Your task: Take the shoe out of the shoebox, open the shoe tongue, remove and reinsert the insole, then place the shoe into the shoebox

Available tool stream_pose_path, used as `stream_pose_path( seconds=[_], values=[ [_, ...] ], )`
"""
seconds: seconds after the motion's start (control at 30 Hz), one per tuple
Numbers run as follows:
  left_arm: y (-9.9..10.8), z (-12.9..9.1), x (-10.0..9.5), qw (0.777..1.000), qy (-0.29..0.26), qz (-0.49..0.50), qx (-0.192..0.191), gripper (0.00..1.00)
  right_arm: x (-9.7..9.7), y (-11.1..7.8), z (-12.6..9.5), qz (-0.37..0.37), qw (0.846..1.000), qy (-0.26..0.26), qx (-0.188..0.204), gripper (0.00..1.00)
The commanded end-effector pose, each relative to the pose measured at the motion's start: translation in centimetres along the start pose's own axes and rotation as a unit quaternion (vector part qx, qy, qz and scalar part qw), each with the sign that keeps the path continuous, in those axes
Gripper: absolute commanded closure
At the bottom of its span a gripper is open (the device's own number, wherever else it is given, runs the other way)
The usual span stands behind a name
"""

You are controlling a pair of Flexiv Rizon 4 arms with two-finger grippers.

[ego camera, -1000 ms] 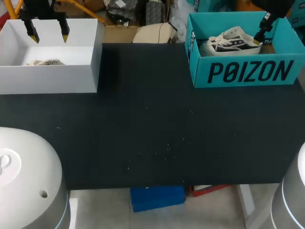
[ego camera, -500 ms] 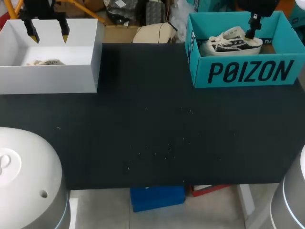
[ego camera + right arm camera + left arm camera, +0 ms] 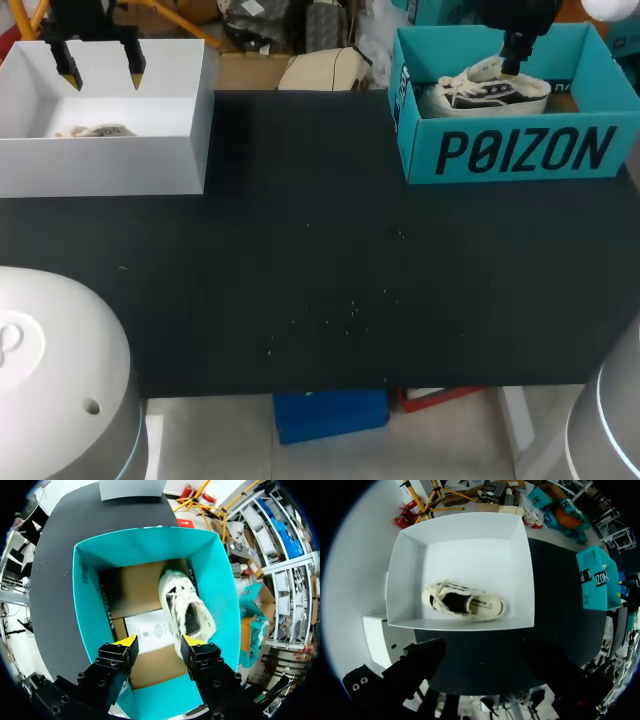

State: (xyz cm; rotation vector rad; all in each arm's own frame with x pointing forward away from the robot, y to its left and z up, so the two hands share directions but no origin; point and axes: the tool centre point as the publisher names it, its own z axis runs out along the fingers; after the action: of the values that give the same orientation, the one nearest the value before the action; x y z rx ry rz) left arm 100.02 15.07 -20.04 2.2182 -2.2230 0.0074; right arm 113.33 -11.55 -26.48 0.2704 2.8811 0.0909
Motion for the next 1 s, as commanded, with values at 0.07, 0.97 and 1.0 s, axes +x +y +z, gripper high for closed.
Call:
stream_pose_path(
  seconds=[0.07,0.97,1.0],
  values=[
    [0.0,0.0,0.0,1.0,-0.001,0.0,0.0,0.0,-2.4,0.4,3.7,-0.034,0.999,0.028,-0.003,0.54],
    [0.0,0.0,0.0,1.0,-0.001,0.0,0.0,0.0,-4.1,-2.4,11.9,-0.115,0.992,0.055,0.004,0.58],
    [0.0,0.0,0.0,1.0,-0.001,0.0,0.0,0.0,-4.0,-2.4,12.2,-0.118,0.991,0.056,0.005,0.59]
  ],
)
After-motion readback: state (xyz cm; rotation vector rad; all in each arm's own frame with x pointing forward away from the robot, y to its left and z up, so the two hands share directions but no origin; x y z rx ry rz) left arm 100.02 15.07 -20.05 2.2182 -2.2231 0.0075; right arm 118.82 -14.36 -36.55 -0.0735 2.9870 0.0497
